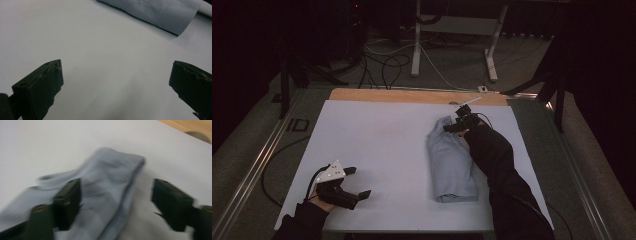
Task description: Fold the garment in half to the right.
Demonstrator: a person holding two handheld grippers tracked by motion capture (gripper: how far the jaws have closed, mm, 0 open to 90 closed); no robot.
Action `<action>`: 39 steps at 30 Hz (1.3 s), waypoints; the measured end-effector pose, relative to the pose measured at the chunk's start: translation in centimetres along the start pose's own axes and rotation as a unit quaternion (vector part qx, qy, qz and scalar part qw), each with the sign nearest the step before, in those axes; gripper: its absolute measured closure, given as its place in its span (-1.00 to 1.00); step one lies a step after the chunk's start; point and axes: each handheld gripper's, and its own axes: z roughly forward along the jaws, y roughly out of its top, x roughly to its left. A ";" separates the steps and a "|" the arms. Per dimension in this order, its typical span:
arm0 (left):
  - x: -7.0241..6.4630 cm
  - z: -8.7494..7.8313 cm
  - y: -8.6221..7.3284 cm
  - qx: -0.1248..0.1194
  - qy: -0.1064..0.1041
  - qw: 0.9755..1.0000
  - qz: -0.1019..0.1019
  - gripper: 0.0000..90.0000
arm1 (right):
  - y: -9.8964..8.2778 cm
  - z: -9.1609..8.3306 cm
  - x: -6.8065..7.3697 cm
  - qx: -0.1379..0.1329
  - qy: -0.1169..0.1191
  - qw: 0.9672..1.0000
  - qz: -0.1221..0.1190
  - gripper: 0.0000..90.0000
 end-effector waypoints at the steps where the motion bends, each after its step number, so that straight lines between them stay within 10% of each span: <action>1: 0.0 -0.1 0.0 0.000 0.002 1.000 0.001 -0.99 | 0.1 -0.3 0.2 -0.003 0.012 1.000 -0.002 -0.66; 15: 0.1 -0.2 -0.1 0.002 0.009 1.000 0.003 -0.99 | -1.6 -5.9 6.7 -0.044 0.068 0.994 -0.074 -0.64; 33: 0.2 -0.1 -0.1 -0.003 0.002 1.000 0.001 -0.99 | -7.9 -11.3 13.2 -0.077 0.123 0.975 -0.169 0.94; 39: 0.1 0.0 0.0 -0.005 -0.002 1.000 0.004 -0.99 | -9.4 -10.5 14.2 -0.045 0.127 0.971 -0.199 1.00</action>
